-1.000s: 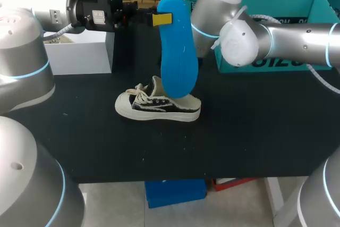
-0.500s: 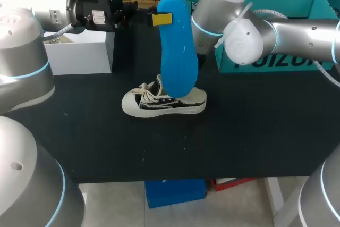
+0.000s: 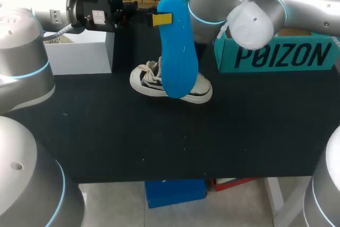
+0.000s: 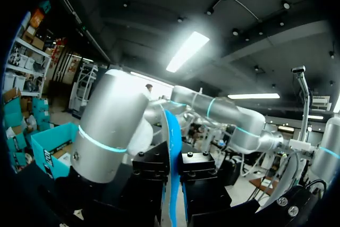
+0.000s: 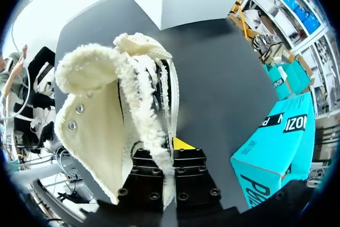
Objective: Take the shoe out of the shoebox, open the shoe tongue, remove and reinsert the insole, then place the shoe into the shoebox
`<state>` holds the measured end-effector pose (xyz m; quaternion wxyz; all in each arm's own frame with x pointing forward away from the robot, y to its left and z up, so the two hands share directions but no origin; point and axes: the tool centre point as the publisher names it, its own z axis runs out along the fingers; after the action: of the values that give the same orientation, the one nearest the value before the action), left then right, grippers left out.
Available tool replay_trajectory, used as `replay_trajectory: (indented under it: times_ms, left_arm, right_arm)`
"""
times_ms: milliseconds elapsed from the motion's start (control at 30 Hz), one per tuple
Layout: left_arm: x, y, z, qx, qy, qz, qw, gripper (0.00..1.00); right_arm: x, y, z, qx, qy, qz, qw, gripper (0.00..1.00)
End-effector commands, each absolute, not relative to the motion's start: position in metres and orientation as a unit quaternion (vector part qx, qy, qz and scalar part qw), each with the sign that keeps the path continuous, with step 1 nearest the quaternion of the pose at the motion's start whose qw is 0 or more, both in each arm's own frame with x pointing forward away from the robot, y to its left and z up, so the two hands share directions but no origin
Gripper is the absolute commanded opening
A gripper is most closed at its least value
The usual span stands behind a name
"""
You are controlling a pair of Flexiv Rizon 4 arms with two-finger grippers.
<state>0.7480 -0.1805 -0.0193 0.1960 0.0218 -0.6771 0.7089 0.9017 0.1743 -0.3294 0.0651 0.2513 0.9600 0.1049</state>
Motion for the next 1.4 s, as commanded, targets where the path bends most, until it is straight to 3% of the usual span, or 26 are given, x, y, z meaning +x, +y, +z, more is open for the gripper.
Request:
replay_trajectory:
  times_ms: [33,367,733,1400]
  left_arm:
    - [0.747,-0.182,-0.020,0.023,-0.677,0.710,0.194,0.00]
    - [0.747,-0.182,-0.020,0.023,-0.677,0.710,0.194,0.00]
    - [0.747,-0.182,-0.020,0.023,-0.677,0.710,0.194,0.00]
    - [0.747,-0.182,-0.020,0.023,-0.677,0.710,0.194,0.00]
  right_arm:
    - [0.894,0.171,-0.304,0.344,0.928,0.093,0.107,0.00]
    - [0.881,0.171,-0.302,0.507,0.843,0.131,0.123,0.00]
    - [0.870,0.171,-0.338,0.627,0.753,0.149,0.129,0.00]
    - [0.873,0.178,-0.371,0.675,0.709,0.161,0.124,0.00]
